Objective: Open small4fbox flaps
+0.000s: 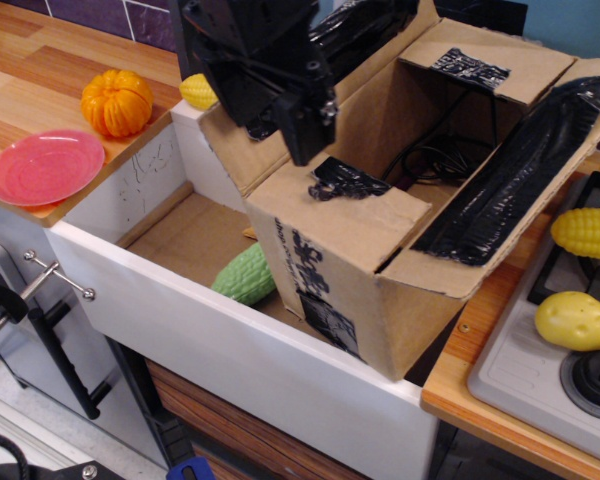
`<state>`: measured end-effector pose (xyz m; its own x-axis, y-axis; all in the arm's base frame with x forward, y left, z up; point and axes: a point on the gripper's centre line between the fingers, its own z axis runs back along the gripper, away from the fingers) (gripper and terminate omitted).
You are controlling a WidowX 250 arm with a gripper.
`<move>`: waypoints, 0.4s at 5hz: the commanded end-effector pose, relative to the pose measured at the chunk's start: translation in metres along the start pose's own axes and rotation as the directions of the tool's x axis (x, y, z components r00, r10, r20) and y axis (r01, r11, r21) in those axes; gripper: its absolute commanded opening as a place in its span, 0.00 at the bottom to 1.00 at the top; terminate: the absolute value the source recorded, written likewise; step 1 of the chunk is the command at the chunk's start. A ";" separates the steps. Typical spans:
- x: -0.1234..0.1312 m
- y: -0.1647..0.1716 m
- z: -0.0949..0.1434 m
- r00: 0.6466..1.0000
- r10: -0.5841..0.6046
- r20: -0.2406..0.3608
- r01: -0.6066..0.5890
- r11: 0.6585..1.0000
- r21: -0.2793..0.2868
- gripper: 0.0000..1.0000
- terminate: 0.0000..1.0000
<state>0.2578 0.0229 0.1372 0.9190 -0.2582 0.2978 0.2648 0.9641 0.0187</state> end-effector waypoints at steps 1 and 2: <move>-0.004 0.023 -0.003 0.999 -0.018 0.029 0.017 0.999 0.032 1.00 0.00; -0.013 0.027 -0.013 0.997 -0.021 0.069 0.016 0.997 0.074 1.00 0.00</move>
<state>0.2538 0.0506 0.1128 0.9017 -0.2674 0.3398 0.2628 0.9630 0.0605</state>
